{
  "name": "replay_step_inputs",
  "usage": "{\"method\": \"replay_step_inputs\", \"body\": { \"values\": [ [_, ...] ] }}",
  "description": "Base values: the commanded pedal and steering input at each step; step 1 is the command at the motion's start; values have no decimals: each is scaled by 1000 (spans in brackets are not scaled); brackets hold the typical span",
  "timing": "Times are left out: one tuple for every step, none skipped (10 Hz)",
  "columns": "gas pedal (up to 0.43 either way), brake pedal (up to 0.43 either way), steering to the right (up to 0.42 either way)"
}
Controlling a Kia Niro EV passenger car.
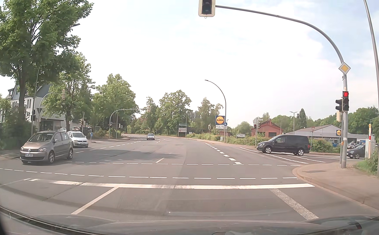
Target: Follow the waypoints while adhering to traffic rules and regulations
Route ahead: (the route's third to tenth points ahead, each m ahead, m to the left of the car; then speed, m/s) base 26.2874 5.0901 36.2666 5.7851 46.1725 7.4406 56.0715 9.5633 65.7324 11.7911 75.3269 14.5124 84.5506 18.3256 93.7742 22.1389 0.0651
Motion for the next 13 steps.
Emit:
{"method": "replay_step_inputs", "body": {
  "values": [
    [0, 0, -17],
    [0, 0, -18],
    [0, 0, -18],
    [0, 0, -18],
    [0, 0, -18],
    [0, 0, -18],
    [0, 0, -18],
    [0, 0, -18],
    [0, 0, -18],
    [0, 0, -18],
    [0, 0, -18],
    [0, 0, -18],
    [0, 0, -18]
  ]
}}
